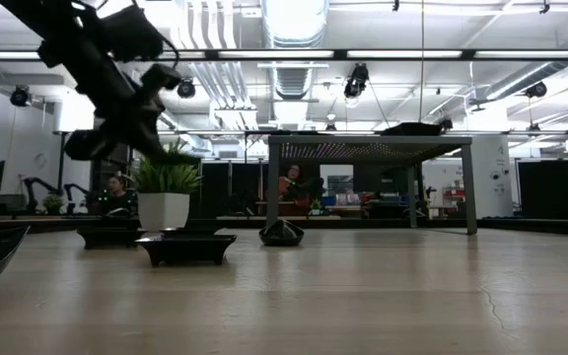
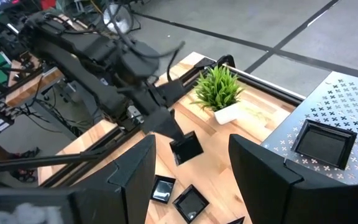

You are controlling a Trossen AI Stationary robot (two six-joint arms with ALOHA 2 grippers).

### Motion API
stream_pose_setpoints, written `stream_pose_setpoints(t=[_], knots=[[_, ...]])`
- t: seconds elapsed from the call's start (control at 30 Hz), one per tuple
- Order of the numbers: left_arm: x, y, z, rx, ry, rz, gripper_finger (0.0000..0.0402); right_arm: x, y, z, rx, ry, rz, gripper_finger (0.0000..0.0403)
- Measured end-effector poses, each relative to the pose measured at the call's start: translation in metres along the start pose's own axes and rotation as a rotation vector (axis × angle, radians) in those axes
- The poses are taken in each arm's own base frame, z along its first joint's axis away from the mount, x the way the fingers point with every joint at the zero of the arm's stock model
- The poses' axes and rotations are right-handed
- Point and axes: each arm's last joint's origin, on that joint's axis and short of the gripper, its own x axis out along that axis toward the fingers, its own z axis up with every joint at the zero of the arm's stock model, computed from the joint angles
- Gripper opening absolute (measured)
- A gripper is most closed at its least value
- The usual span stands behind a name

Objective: Pick & Place Mini shaped plates
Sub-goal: Stack the black square plate on top of the black square plate on the shelf

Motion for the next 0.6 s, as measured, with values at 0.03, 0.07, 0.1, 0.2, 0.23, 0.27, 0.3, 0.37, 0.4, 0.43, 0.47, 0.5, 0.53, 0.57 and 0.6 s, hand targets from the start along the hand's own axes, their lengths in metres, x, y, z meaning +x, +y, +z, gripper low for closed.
stream_pose_setpoints(t=[0.03, 0.07, 0.1, 0.2, 0.23, 0.27, 0.3, 0.37, 0.4, 0.43, 0.47, 0.5, 0.53, 0.57, 0.6], knots=[[-0.003, -0.002, 0.001, -0.005, -0.015, -0.022, 0.0, 0.0, 0.0, 0.0, 0.0, 0.0, 0.0, 0.0201], [-0.007, -0.005, 0.002, -0.011, -0.033, -0.047, 0.0, 0.0, 0.0, 0.0, 0.003, 0.0, 0.0, 0.0201], [-0.009, -0.007, 0.003, -0.016, -0.051, -0.069, 0.0, 0.0, 0.0, 0.0, 0.008, 0.0, 0.0, 0.0201], [-0.018, -0.016, 0.008, -0.037, -0.118, -0.155, 0.0, 0.0, 0.0, 0.0, 0.02, -0.002, 0.001, 0.0201], [-0.02, -0.02, 0.01, -0.041, -0.143, -0.186, 0.0, 0.001, 0.0, -0.001, 0.018, 0.001, -0.001, 0.0201], [-0.023, -0.023, 0.012, -0.046, -0.17, -0.216, 0.0, 0.002, 0.001, -0.001, 0.02, 0.002, 0.0, 0.0201], [-0.025, -0.027, 0.014, -0.053, -0.202, -0.245, 0.0, 0.003, 0.001, -0.002, 0.022, 0.006, 0.001, 0.0201], [-0.031, -0.035, 0.019, -0.055, -0.26, -0.3, 0.0, 0.007, 0.002, -0.004, 0.02, 0.016, -0.003, 0.0201], [-0.033, -0.039, 0.021, -0.053, -0.284, -0.32, 0.0, 0.01, 0.003, -0.006, 0.019, 0.021, -0.006, 0.0201], [-0.036, -0.043, 0.023, -0.051, -0.304, -0.333, 0.0, 0.011, 0.003, -0.007, 0.022, 0.025, -0.007, 0.0201], [-0.039, -0.046, 0.024, -0.048, -0.322, -0.342, 0.0, 0.013, 0.003, -0.008, 0.036, 0.031, -0.01, 0.0201], [-0.041, -0.049, 0.026, -0.047, -0.338, -0.345, 0.0, 0.015, 0.004, -0.01, 0.05, 0.034, -0.014, 0.0201], [-0.043, -0.052, 0.027, -0.046, -0.353, -0.345, 0.0, 0.017, 0.004, -0.01, 0.058, 0.035, -0.015, 0.0201], [-0.045, -0.054, 0.028, -0.043, -0.37, -0.345, 0.0, 0.017, 0.004, -0.011, 0.057, 0.038, -0.017, 0.0201], [-0.047, -0.056, 0.029, -0.039, -0.392, -0.346, 0.0, 0.018, 0.004, -0.011, 0.057, 0.039, -0.019, 0.0201]])
